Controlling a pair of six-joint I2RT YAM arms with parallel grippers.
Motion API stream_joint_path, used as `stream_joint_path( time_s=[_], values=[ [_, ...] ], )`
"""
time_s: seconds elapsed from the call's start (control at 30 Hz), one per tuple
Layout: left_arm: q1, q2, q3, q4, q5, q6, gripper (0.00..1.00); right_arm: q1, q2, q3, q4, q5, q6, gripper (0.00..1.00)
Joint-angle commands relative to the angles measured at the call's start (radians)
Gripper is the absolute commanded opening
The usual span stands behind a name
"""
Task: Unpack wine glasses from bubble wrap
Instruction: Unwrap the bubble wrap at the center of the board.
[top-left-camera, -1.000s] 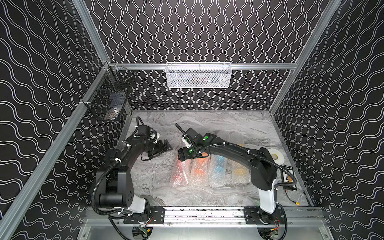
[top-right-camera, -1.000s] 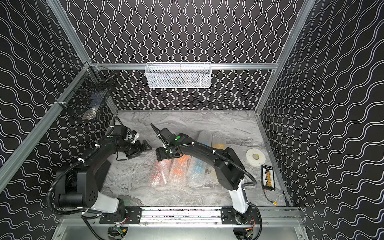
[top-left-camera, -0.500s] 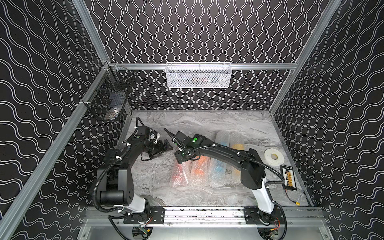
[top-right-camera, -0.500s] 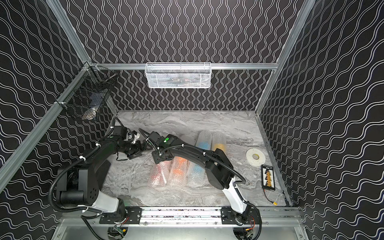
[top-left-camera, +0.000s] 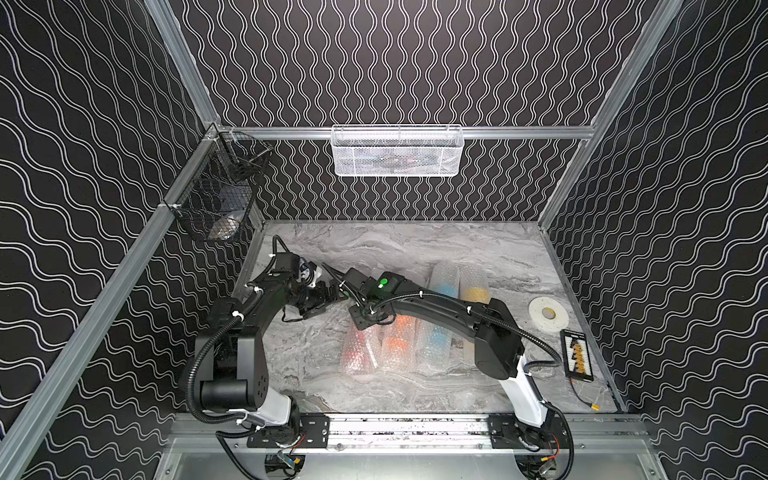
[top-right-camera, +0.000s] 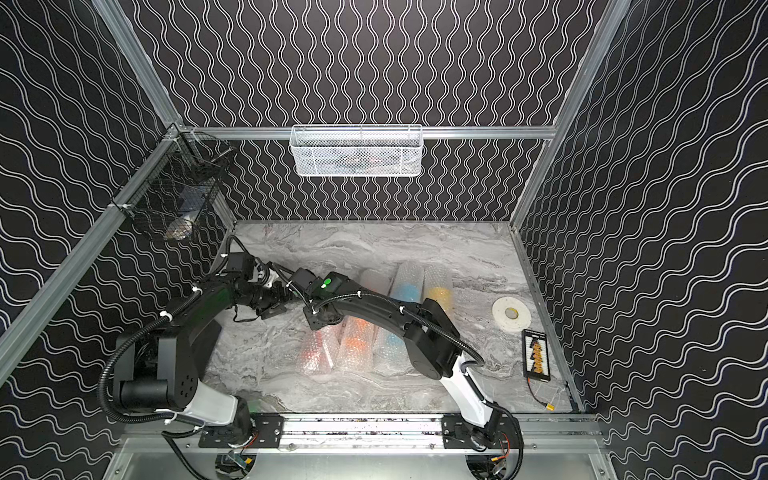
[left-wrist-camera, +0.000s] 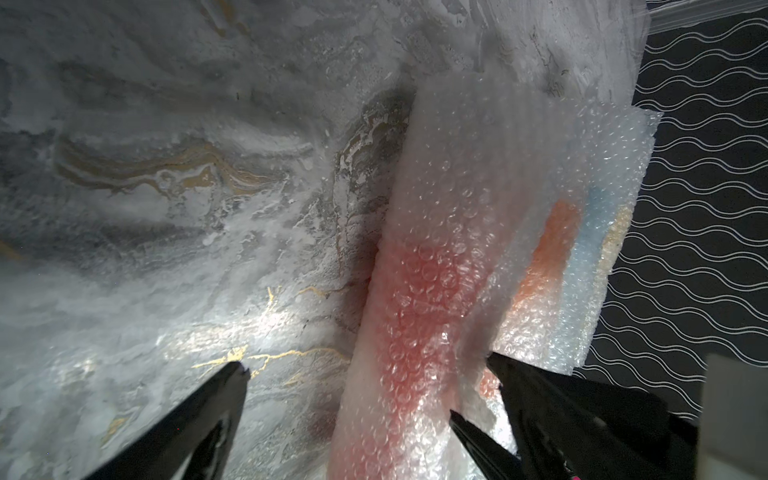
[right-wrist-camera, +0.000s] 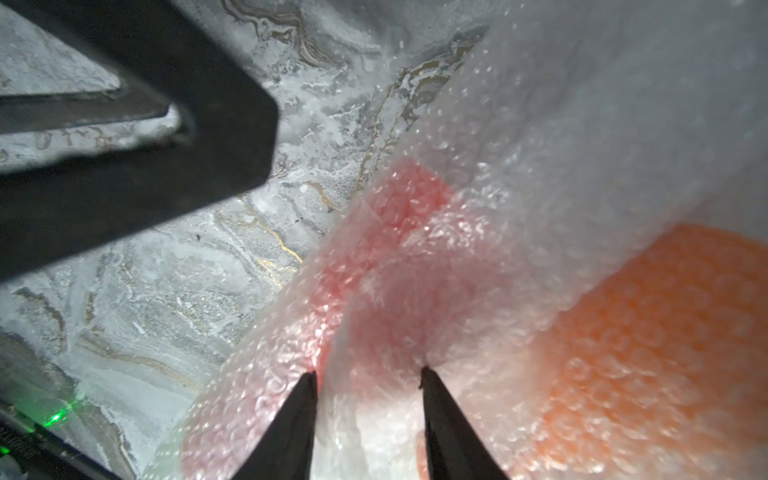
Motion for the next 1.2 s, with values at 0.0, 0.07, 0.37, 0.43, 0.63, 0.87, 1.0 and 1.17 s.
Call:
stream_joint_path(
  time_s=[0.0, 0.07, 0.37, 0.43, 0.63, 0.87, 1.0, 1.17],
  values=[
    [0.003, 0.001, -0.003, 0.015, 0.027, 0.001, 0.99, 0.002, -0.011, -0.012, -0.015, 0.022, 0.017, 0.34],
    [0.003, 0.002, -0.007, 0.018, 0.036, -0.001, 0.98, 0.001, -0.021, -0.026, -0.006, 0.018, 0.017, 0.28],
    [0.003, 0.008, -0.011, 0.022, 0.046, -0.002, 0.96, -0.013, -0.055, -0.053, 0.045, -0.032, 0.027, 0.11],
    [0.003, 0.010, -0.013, 0.025, 0.049, -0.004, 0.95, -0.026, -0.074, -0.077, 0.062, -0.047, 0.027, 0.09],
    [0.003, 0.020, -0.013, 0.037, 0.074, -0.007, 0.93, -0.082, -0.150, -0.175, 0.162, -0.114, 0.025, 0.07],
    [0.002, 0.027, -0.024, 0.075, 0.135, -0.020, 0.90, -0.139, -0.139, -0.166, 0.242, -0.185, -0.011, 0.07],
    [0.001, 0.048, -0.032, 0.099, 0.191, -0.030, 0.86, -0.151, -0.098, -0.119, 0.268, -0.235, -0.041, 0.07],
    [0.001, 0.043, -0.035, 0.118, 0.207, -0.034, 0.82, -0.170, -0.076, -0.130, 0.332, -0.296, -0.035, 0.07]
  ],
)
